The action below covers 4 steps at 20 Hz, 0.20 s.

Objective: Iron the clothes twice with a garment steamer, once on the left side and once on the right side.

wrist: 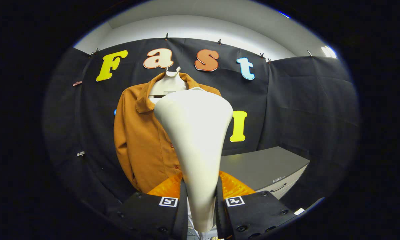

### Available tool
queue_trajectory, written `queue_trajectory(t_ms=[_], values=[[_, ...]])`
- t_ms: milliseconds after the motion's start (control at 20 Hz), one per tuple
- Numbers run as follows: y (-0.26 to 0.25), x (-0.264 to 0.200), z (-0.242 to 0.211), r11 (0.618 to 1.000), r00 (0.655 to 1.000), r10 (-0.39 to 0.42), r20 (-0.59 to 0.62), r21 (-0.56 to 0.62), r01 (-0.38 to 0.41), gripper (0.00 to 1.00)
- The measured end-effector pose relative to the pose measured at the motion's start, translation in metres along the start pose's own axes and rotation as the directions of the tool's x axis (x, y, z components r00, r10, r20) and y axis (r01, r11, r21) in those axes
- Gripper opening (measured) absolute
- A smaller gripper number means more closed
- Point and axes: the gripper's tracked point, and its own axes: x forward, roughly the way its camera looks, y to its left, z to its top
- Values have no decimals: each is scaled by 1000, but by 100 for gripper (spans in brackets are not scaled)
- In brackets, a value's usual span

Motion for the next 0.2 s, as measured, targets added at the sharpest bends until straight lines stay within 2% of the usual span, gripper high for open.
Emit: queue_trajectory(t_ms=[200], values=[[1,0,-3,1000,1000,23,-5,-3,-23,37]])
